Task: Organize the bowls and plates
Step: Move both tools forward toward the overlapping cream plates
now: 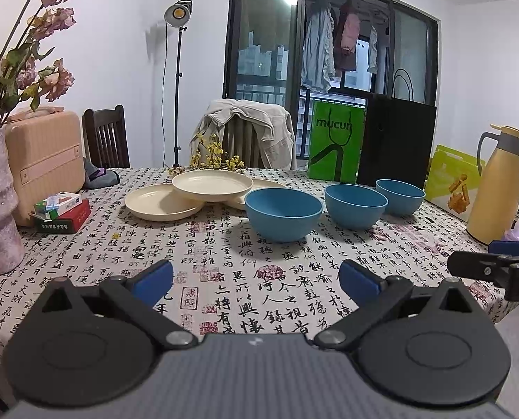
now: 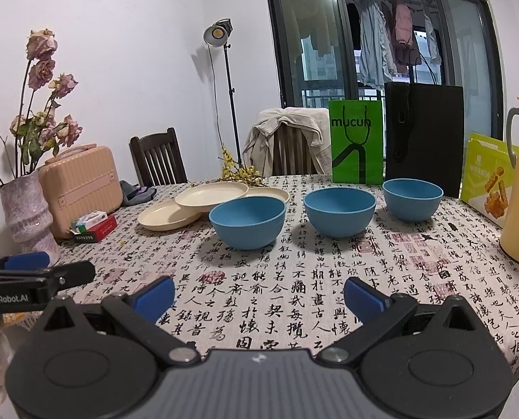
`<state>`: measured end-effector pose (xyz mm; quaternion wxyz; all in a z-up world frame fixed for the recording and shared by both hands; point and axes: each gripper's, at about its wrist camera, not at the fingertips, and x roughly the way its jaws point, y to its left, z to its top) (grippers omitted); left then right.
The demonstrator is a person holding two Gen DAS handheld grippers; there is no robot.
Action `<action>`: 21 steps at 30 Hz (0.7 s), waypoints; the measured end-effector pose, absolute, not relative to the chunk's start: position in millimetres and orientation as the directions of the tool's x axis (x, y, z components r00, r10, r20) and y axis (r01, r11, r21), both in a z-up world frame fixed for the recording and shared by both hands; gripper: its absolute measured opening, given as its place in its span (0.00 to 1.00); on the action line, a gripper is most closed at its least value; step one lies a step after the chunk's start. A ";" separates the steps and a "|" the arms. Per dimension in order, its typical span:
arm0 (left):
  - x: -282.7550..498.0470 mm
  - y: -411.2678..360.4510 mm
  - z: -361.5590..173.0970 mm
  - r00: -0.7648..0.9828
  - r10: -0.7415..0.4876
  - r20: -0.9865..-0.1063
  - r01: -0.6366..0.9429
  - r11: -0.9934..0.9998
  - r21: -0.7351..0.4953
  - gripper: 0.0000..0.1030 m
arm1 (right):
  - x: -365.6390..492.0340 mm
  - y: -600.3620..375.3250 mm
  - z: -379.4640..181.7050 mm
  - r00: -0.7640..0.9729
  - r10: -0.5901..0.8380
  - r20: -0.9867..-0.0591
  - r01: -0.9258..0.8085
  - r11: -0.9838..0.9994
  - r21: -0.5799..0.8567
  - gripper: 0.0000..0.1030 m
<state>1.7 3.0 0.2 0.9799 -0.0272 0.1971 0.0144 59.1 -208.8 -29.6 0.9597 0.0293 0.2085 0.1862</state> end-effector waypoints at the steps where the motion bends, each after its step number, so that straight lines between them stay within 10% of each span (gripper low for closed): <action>1: 2.1 3.5 0.2 0.922 0.019 -0.387 -0.040 0.998 -0.047 1.00 | 60.7 -208.4 -29.0 0.844 0.371 -0.388 -0.346 0.928 0.135 1.00; 21: 48.8 30.6 8.6 0.916 0.011 -0.401 -0.059 0.992 -0.108 1.00 | 118.0 -188.5 -20.5 0.821 0.408 -0.399 -0.375 0.913 0.162 1.00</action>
